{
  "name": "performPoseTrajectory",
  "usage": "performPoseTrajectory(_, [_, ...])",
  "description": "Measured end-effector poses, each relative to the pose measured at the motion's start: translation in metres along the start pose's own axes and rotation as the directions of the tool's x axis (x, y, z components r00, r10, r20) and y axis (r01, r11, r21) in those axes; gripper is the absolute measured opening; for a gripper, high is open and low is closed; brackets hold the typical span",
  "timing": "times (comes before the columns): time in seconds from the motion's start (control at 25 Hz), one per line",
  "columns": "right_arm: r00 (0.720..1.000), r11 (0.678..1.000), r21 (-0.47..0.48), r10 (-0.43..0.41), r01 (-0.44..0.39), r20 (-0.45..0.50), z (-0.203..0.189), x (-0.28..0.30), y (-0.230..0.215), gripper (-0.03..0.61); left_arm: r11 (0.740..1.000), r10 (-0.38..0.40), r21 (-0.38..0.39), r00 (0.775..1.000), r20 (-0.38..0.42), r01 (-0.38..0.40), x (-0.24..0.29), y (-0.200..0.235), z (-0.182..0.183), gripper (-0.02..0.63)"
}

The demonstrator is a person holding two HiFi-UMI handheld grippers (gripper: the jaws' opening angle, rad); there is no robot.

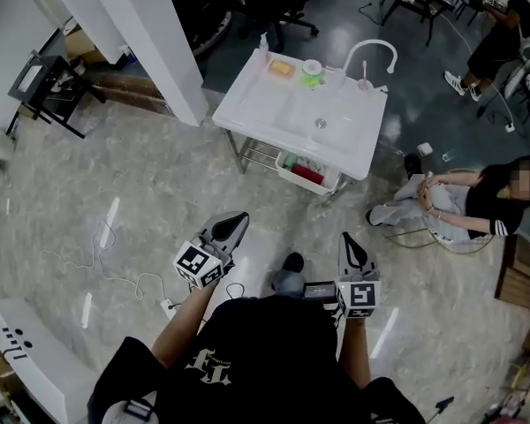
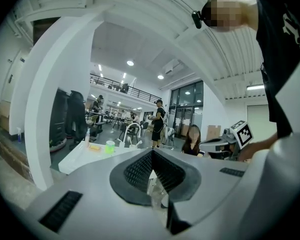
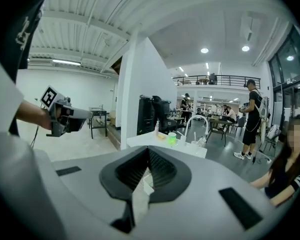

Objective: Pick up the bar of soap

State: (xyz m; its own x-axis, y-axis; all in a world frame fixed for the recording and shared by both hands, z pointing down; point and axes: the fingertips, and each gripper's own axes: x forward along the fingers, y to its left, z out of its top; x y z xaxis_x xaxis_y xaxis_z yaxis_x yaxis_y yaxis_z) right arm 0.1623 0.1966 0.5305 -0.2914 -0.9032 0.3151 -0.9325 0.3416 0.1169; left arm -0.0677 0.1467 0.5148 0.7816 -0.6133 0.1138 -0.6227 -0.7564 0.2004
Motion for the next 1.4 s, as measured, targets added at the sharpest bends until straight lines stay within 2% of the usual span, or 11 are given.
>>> performPoseTrajectory(0.12, [1.0,1.0,0.016,-0.006,0.006,0.009,0.005,0.016,-0.023,0.008,1.0,-0.008,-0.02,1.0,0.006,0.008,0.028,0.005,0.01,0.008])
performPoseTrajectory(0.32, [1.0,0.999,0.033,-0.001,0.001,-0.01,-0.001,0.033,-0.053,0.008,1.0,-0.015,0.015,1.0,-0.012,0.016,0.069,0.004,0.016,0.008])
performPoseTrajectory(0.64, [1.0,0.998,0.065,0.005,-0.006,0.01,-0.011,0.048,-0.099,0.008,0.999,0.004,0.044,1.0,-0.023,-0.003,0.111,0.003,0.014,0.008])
performPoseTrajectory(0.76, [1.0,0.998,0.063,0.022,-0.022,0.011,-0.012,0.053,-0.106,0.008,0.998,0.023,0.064,0.999,-0.032,-0.021,0.118,0.003,0.012,0.008])
performPoseTrajectory(1.04, [0.999,0.996,0.077,0.036,-0.037,0.012,-0.015,0.062,-0.111,0.008,0.998,0.022,0.059,0.998,-0.053,-0.019,0.124,-0.002,0.005,0.006])
performPoseTrajectory(1.2, [1.0,0.995,0.094,0.028,-0.028,-0.003,-0.016,0.068,-0.11,0.008,0.999,0.011,0.053,0.998,-0.055,-0.008,0.13,0.011,0.004,0.008])
performPoseTrajectory(1.4, [1.0,0.986,0.169,0.008,-0.008,0.004,-0.009,0.09,-0.109,0.008,0.999,-0.025,0.046,0.999,-0.048,0.027,0.141,0.039,0.005,0.008])
